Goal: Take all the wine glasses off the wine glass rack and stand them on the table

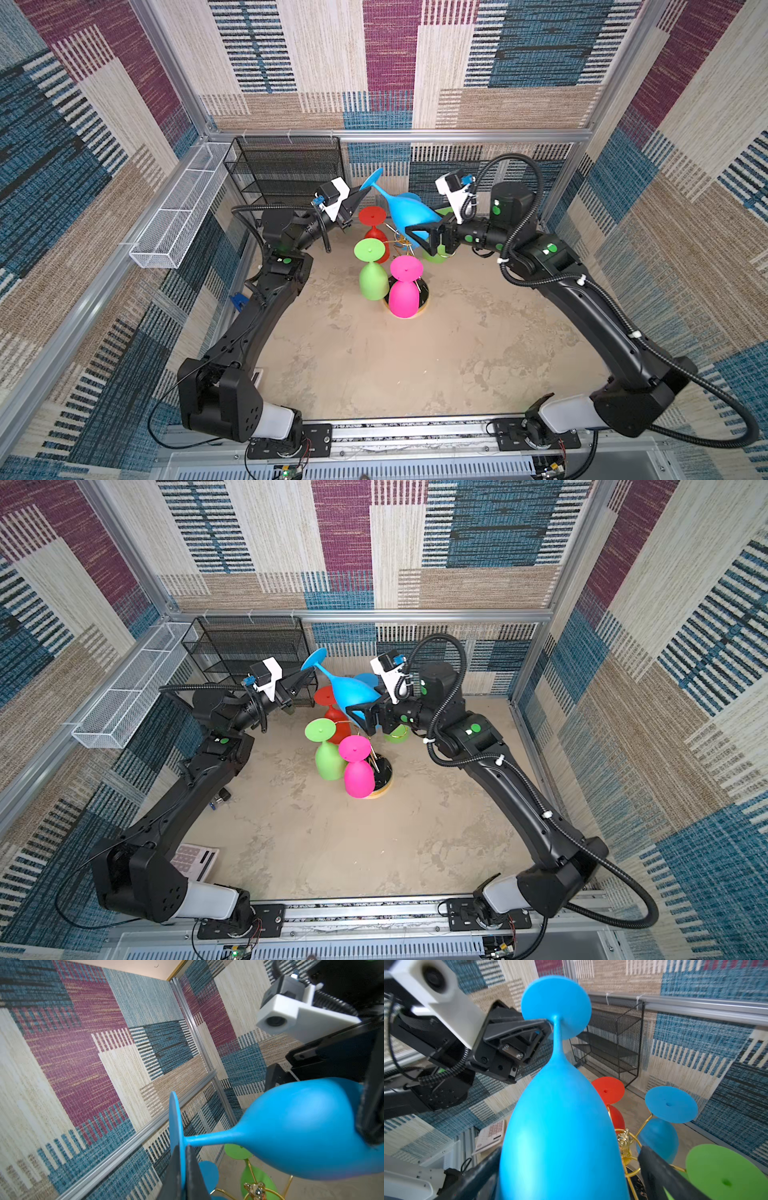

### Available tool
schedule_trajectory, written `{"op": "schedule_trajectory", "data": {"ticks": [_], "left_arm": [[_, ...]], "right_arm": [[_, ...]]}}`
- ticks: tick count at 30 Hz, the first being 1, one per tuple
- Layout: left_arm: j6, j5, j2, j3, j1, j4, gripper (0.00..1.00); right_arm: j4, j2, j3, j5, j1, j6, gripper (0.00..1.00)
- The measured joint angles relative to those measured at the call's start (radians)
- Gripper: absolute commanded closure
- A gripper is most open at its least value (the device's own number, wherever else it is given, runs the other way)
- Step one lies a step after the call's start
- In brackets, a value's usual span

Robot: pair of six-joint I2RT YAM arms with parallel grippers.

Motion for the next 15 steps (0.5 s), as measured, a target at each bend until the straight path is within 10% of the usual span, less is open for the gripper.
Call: {"op": "schedule_trajectory", "data": {"ticks": [15], "left_arm": [[-0.306,-0.092,-0.035,-0.019,0.005,-0.212,1.00]], "right_arm": [[0.228,-0.145,-0.240,-0.084,-0.119,0.202,0.20]]}}
